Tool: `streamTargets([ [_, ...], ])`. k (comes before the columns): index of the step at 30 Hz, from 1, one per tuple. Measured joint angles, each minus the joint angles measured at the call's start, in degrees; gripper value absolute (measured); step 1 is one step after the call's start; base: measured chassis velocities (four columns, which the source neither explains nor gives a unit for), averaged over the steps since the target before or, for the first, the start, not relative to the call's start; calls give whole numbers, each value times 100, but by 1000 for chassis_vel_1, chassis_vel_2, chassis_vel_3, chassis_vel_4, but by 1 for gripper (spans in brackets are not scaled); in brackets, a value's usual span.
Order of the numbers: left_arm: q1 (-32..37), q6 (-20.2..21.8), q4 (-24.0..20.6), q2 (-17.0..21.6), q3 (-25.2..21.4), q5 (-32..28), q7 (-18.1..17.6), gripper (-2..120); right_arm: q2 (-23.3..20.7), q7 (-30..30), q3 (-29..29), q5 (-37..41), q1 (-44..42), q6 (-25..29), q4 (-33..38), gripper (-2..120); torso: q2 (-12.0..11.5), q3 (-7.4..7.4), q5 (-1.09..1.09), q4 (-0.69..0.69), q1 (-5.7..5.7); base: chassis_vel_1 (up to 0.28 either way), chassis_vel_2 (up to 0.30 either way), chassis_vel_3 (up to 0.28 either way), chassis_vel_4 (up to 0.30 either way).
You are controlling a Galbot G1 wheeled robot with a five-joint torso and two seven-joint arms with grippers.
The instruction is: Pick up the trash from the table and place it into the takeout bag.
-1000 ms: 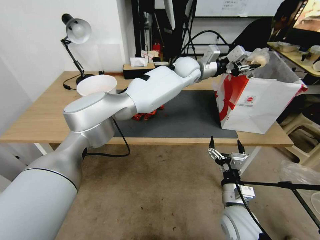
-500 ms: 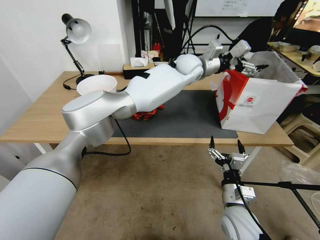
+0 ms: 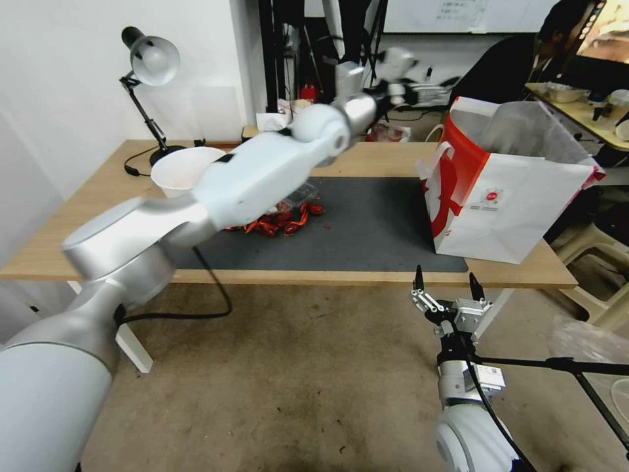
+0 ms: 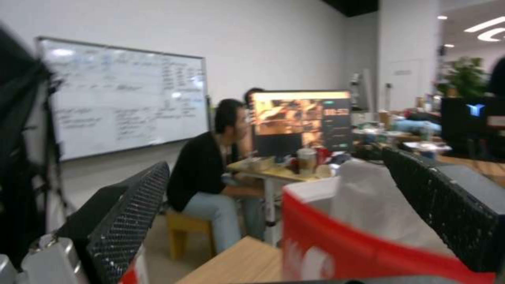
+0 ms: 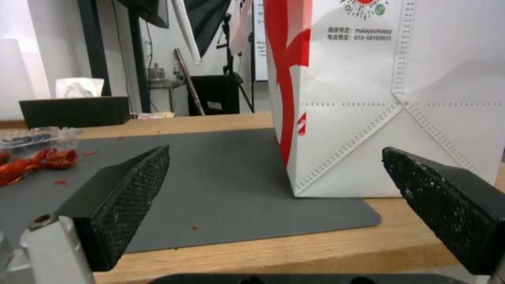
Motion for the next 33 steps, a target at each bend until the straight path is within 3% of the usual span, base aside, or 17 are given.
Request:
streamTargets([
  [18,1449,256,-1673,1726,-873,64,-771,100,28,3,-74,-34,34,-41,-36,100,0,0,1,-1,0,0,0,0,0],
  [22,1695,256,-1894,1938,-1062,114,-800,100,24,2,-74,-35,30,-42,-36,100,1,0,2,-1,0,0,0,0,0],
  [31,2751,223,-2483,2413,-2124,525,-854,100,30,-1,-77,-79,-3,-39,-46,100,0,-1,2,-1,-1,0,0,0,0],
  [33,2809,222,-2512,2444,-2184,544,-863,100,27,-1,-78,-83,-12,-40,-43,100,0,0,2,-1,0,0,0,0,0],
])
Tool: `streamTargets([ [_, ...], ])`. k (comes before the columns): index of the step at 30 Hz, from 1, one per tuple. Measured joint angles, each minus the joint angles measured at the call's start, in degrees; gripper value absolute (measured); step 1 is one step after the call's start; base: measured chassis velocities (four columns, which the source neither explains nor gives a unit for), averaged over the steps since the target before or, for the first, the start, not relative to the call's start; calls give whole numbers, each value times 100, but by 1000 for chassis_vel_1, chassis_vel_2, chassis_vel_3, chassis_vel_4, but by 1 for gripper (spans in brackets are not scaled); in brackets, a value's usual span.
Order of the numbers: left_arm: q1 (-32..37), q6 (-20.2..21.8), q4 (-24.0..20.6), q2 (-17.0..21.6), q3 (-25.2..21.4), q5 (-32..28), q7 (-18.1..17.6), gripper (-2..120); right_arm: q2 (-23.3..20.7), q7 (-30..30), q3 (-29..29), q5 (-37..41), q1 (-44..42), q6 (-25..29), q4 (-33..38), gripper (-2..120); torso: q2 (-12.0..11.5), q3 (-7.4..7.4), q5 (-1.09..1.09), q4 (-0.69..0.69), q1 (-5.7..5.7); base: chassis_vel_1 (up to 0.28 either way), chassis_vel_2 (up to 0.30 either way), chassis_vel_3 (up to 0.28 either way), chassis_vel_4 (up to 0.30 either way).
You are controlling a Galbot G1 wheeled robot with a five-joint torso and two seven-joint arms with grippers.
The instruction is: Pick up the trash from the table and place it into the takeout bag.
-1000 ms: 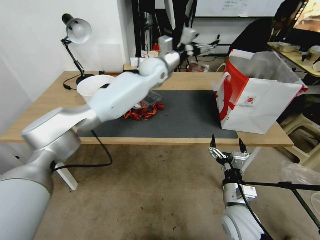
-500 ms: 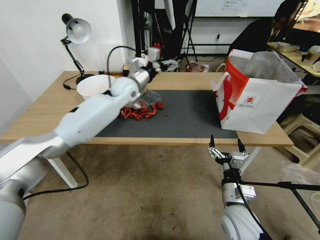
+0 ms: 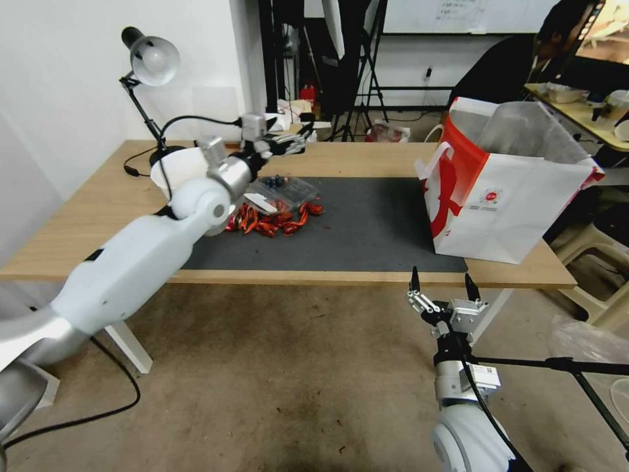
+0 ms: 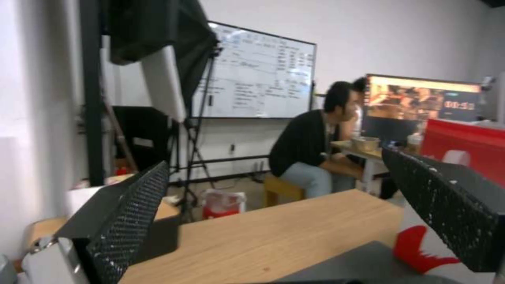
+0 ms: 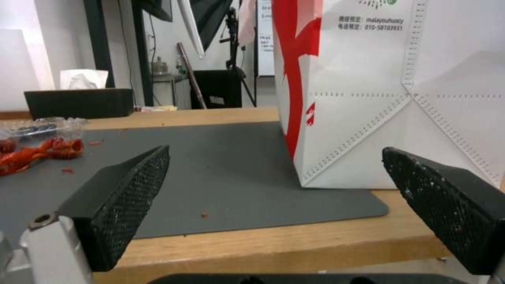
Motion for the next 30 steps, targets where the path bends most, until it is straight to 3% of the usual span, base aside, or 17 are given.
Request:
streamTargets([
  [5,998,11,-482,390,-765,202,-78,100,-21,5,11,-32,-45,5,-4,100,0,0,-2,-1,0,0,0,0,0],
  [13,1854,-24,-826,612,-1434,632,-105,100,-49,10,9,-59,-77,16,-18,100,0,0,0,0,0,0,0,0,0],
  [15,2299,-37,-1042,662,-1779,906,-178,100,-51,12,10,-60,-83,17,-19,100,0,0,0,-2,0,0,0,0,0],
  [25,3418,-138,-1513,625,-2562,1647,-376,100,-16,22,2,-64,-103,30,-27,100,0,0,0,-2,0,0,0,0,0],
  [29,4813,-205,-1919,317,-3409,2223,-425,100,-23,28,-7,-73,-124,33,-25,100,0,0,-1,1,0,0,0,0,0],
  [30,4813,-205,-1919,317,-3409,2223,-425,100,-23,28,-7,-73,-124,33,-25,100,0,0,-1,1,0,0,0,0,0],
])
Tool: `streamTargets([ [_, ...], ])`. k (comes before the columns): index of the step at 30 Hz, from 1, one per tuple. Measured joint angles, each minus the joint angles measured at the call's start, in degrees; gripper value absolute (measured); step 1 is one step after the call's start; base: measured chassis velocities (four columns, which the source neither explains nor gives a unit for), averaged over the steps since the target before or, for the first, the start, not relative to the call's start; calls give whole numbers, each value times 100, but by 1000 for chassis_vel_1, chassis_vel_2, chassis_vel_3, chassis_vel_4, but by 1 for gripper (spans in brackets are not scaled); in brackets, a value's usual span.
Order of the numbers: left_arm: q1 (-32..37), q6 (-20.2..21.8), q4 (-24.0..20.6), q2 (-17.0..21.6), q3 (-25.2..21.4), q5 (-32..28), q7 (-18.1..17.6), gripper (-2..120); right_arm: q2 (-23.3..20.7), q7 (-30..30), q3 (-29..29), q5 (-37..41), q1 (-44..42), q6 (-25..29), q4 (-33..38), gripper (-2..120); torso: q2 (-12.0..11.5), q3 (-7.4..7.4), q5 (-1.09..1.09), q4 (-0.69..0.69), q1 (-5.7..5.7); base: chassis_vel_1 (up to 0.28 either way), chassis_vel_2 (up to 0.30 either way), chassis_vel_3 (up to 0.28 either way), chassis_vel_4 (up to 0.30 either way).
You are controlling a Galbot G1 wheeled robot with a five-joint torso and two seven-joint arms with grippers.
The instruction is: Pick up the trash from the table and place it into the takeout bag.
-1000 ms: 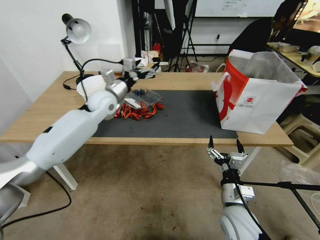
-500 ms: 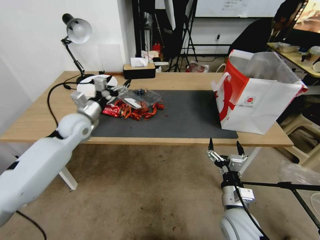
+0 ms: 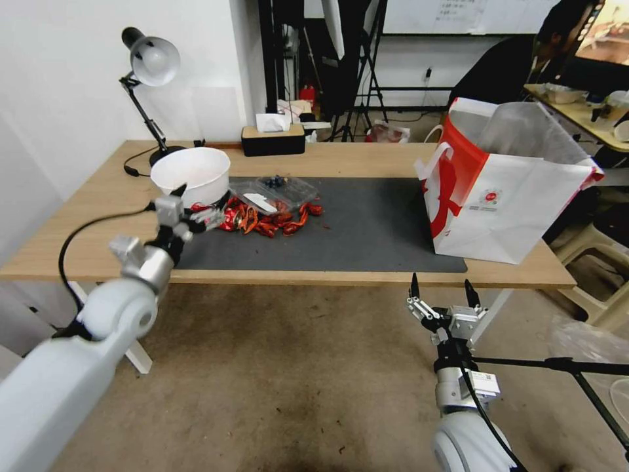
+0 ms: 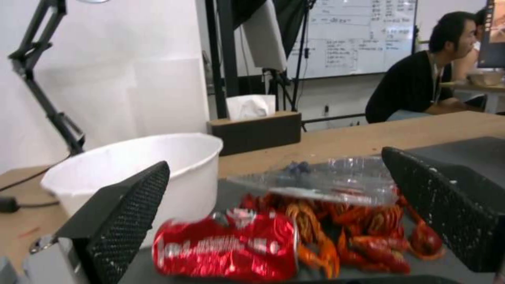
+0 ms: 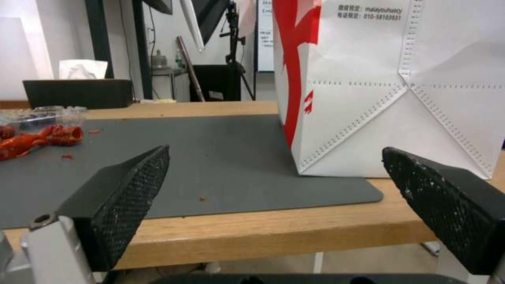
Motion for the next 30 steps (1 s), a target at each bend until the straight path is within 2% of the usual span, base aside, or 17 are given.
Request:
streamTargets([
  [2,402,-63,-61,-183,-254,157,4,100,13,5,-12,-16,-16,2,0,100,0,0,1,-2,0,0,0,0,0],
  [16,1383,-301,-254,-841,-1019,669,169,100,-54,17,-13,37,32,10,-45,100,0,0,2,-1,0,0,0,0,0],
  [24,1893,-530,-284,-1208,-1273,900,285,100,-58,16,-49,53,57,17,-71,100,-1,1,2,-1,0,0,0,0,0],
  [30,2128,-676,-241,-1414,-1296,1032,320,100,-61,15,-56,70,68,22,-84,100,-1,1,1,-1,1,0,0,0,0],
])
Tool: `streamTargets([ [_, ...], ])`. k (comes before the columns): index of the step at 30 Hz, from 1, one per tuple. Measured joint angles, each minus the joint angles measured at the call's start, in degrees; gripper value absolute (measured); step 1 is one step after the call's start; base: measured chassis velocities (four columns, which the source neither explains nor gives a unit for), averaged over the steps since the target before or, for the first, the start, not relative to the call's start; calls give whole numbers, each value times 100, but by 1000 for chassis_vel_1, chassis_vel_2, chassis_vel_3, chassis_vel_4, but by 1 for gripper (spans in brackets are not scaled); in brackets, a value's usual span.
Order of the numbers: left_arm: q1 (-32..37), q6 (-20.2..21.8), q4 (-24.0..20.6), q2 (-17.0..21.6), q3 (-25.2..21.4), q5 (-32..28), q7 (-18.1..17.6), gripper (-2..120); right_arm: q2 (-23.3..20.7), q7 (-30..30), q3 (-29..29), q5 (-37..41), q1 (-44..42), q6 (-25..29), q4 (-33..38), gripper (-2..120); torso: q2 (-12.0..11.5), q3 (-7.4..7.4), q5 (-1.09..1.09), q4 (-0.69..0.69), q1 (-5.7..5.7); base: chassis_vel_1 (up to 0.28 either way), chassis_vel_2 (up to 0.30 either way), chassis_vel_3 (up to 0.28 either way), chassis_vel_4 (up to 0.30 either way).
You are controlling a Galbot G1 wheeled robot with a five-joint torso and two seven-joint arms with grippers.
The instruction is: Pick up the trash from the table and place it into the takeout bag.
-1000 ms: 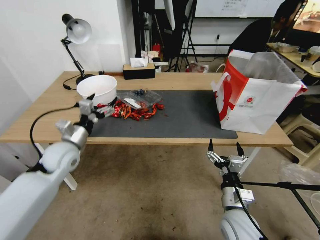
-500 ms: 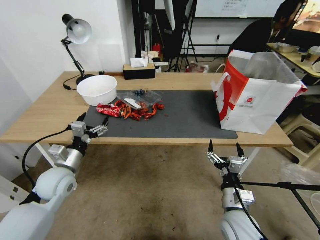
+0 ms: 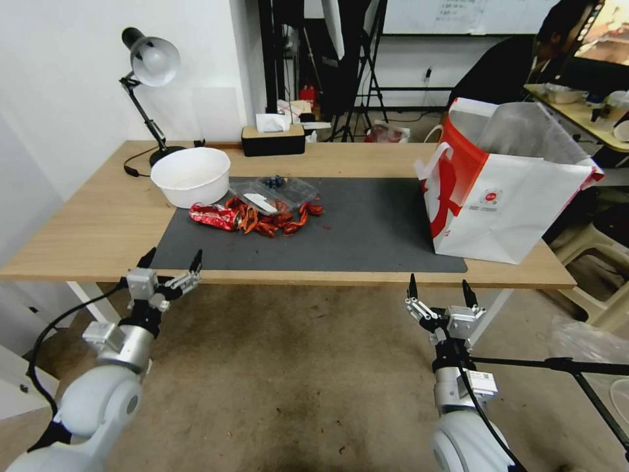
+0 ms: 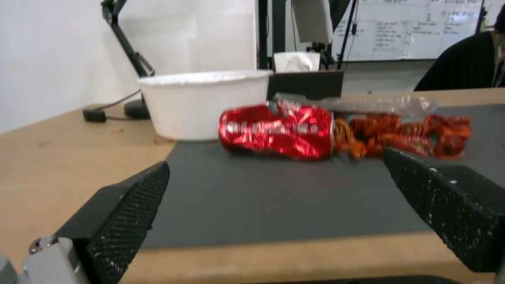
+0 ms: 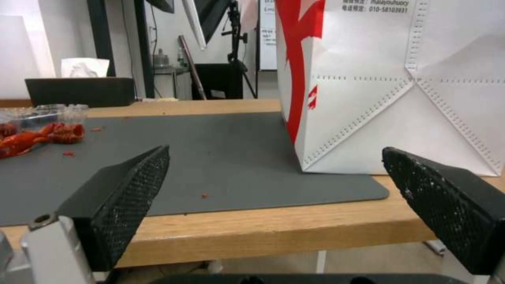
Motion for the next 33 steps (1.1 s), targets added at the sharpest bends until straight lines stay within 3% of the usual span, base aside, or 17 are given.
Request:
streamTargets([
  [5,173,-189,148,-245,60,169,47,100,-18,-1,-2,19,8,4,-20,100,0,0,0,0,0,0,0,0,0],
  [12,93,-206,189,-272,129,216,50,100,-13,-2,-10,23,26,4,-42,100,0,0,0,-1,0,0,0,0,0],
  [33,-916,350,234,301,709,-62,-108,100,9,-8,-27,-5,64,9,-82,100,0,0,-1,0,0,0,0,0,0],
])
